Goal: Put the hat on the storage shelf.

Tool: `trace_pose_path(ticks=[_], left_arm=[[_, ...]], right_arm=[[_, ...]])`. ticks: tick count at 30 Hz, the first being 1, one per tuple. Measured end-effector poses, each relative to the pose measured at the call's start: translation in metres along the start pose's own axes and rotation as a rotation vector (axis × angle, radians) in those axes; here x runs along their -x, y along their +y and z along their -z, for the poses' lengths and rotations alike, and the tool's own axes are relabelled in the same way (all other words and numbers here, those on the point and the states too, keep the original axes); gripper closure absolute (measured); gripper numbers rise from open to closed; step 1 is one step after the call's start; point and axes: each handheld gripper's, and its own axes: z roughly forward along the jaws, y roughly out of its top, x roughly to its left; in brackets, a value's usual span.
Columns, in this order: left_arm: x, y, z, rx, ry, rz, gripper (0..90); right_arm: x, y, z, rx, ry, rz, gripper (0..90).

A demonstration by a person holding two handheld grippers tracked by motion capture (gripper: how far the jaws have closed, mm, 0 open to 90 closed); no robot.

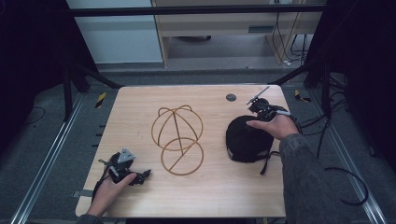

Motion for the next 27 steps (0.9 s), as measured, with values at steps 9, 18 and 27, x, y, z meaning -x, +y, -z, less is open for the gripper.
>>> trace_pose_path(ticks=[9, 18, 27], left_arm=[[0.0, 0.0, 0.0, 0.0, 0.0, 0.0, 0.0], [0.0, 0.0, 0.0, 0.0, 0.001, 0.0, 0.0], [0.0, 0.0, 0.0, 0.0, 0.002, 0.0, 0.0]], right_arm=[[0.004, -0.001, -0.007, -0.025, 0.044, 0.004, 59.9], [0.004, -0.003, -0.005, -0.027, 0.074, 0.014, 72.7], [-0.002, -0.009, 0.024, 0.039, 0.074, 0.026, 72.8]])
